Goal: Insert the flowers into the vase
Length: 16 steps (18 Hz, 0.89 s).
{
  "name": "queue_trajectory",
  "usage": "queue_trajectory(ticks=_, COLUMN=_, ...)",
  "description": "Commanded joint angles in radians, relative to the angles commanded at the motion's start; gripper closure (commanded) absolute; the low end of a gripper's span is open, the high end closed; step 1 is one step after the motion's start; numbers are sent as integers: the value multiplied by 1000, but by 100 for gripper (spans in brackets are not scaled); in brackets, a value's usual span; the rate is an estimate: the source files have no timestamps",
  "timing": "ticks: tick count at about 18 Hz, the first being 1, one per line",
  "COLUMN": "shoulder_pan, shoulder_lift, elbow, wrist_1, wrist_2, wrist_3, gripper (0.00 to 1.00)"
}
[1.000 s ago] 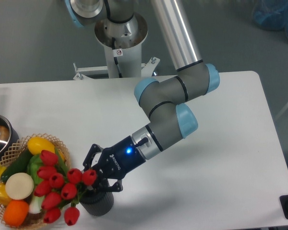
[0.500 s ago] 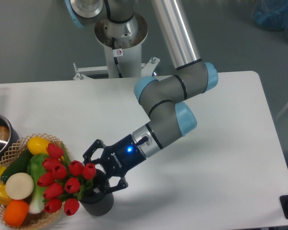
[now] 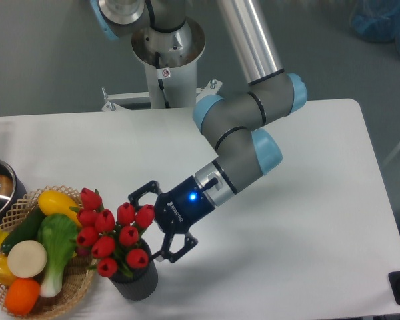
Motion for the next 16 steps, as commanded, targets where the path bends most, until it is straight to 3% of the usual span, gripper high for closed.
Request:
queue_trajectory(ticks=6, shoulder_pan=29, shoulder_lift=17, elbow=-20, wrist_1=0, wrist_2=6, wrist_3=3, gripper=0)
queue_trajectory(ticks=9, shoulder_pan=47, shoulder_lift=38, elbow=-20, wrist_1=3, wrist_2=80, wrist_3=6, gripper=0)
queue_trajectory(ticks=16, shoulder_pan=156, shoulder_lift=97, elbow=-28, wrist_1=0, wrist_2=166, wrist_3=11, gripper=0)
